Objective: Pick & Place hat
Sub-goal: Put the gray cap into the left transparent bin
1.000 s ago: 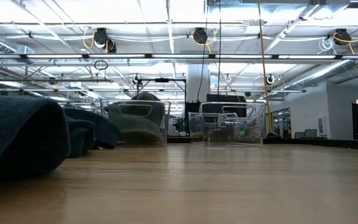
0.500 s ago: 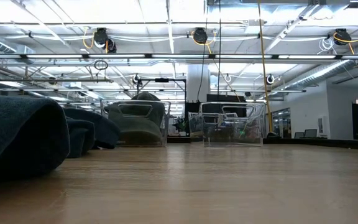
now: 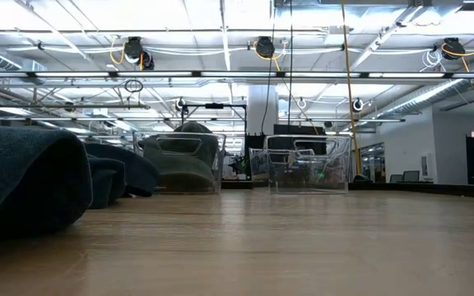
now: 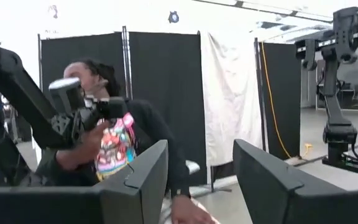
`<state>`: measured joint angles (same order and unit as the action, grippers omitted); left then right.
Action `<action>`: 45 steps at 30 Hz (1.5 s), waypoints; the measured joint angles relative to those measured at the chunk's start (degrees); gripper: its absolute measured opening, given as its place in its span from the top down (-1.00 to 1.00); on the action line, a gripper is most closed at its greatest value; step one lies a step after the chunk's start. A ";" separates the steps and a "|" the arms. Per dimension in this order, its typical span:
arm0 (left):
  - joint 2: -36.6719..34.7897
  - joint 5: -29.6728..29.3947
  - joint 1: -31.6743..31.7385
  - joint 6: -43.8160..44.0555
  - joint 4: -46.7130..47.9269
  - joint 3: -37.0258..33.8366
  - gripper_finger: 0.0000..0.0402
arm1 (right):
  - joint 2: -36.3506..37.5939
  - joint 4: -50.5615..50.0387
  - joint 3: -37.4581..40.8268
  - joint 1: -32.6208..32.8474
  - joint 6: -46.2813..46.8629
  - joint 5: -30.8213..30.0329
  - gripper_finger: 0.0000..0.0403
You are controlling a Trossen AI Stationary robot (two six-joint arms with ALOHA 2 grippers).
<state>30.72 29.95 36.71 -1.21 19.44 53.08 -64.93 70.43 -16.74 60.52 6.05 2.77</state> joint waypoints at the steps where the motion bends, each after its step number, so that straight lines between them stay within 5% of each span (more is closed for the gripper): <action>1: 0.02 0.00 0.00 0.00 0.00 0.00 -0.07 | -0.06 -0.96 -0.82 0.22 0.18 -0.08 0.16; 4: 0.00 0.00 0.00 0.00 0.00 0.00 -0.07 | -0.13 -10.28 -4.41 1.73 -0.68 -2.84 0.16; 13: 0.02 0.00 0.00 0.00 0.00 0.00 -0.07 | -2.91 -53.73 -23.44 6.74 8.89 -26.43 0.16; 25: 0.00 0.00 0.00 0.00 0.00 0.00 -0.07 | -8.03 -50.98 -26.94 7.97 7.82 -25.59 0.16; 31: 0.01 0.00 0.01 0.00 0.00 0.00 -0.07 | -12.19 -47.08 -27.06 7.48 6.09 -30.57 0.16; 45: 0.01 0.00 0.00 0.00 0.00 0.00 -0.07 | -22.47 -74.70 -41.79 6.55 21.49 -32.57 0.16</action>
<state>30.73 29.95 36.71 -1.21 19.44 53.08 -87.40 -4.26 -58.53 67.07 27.54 -29.80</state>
